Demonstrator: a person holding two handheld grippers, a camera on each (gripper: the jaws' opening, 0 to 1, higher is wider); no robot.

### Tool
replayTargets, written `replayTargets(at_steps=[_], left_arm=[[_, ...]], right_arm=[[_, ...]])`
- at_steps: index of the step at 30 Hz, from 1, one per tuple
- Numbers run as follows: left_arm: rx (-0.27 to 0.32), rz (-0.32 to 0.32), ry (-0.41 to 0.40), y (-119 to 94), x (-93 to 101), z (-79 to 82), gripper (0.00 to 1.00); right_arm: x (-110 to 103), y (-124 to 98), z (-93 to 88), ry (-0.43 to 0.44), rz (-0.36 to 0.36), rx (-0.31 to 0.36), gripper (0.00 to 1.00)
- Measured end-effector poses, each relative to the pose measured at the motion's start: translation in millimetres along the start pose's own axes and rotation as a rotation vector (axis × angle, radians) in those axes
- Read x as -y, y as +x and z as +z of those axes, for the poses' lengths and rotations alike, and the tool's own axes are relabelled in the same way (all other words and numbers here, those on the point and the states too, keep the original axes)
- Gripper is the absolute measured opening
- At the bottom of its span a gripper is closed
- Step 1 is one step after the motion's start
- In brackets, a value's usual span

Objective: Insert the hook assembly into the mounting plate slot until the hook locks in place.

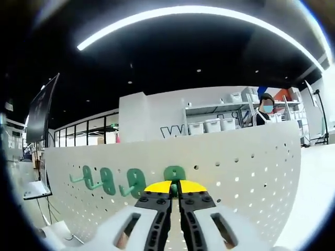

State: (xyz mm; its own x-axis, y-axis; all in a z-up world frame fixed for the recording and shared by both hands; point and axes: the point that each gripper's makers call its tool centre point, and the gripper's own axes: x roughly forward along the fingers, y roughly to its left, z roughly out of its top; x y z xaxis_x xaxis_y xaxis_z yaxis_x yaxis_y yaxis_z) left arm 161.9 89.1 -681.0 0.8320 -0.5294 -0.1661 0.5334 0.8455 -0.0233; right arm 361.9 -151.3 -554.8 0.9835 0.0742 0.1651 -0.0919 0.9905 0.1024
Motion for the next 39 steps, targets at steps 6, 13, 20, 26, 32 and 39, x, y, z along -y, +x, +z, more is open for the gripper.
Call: replayTargets(at_steps=[6,13,20,26,32,39], left_arm=[[0.002,0.002,-0.005,-0.9,-1.4,0.1,0.50],[0.012,-0.001,-0.003,-0.7,-0.5,3.5,0.52],[0.016,0.002,-0.006,0.4,-1.6,4.1,0.52],[0.018,0.003,0.002,-0.6,-1.4,5.4,0.52],[0.021,0.010,0.002,-0.8,-4.5,6.0,0.53],[0.023,0.009,-0.002,0.0,-4.6,6.2,0.53]], right_arm=[[-0.1,-0.5,-0.4,-0.005,0.019,-0.012,0.02],[0.0,-1.4,-0.8,-0.001,0.036,-0.023,0.03],[0.1,-4.7,-5.3,0.019,0.066,-0.045,0.10],[-0.8,-10.9,-13.3,-0.030,0.126,-0.074,0.24],[-6.2,-22.5,-23.2,-0.066,0.202,-0.110,0.35],[-17.5,-33.7,-29.1,-0.101,0.267,-0.120,0.42]])
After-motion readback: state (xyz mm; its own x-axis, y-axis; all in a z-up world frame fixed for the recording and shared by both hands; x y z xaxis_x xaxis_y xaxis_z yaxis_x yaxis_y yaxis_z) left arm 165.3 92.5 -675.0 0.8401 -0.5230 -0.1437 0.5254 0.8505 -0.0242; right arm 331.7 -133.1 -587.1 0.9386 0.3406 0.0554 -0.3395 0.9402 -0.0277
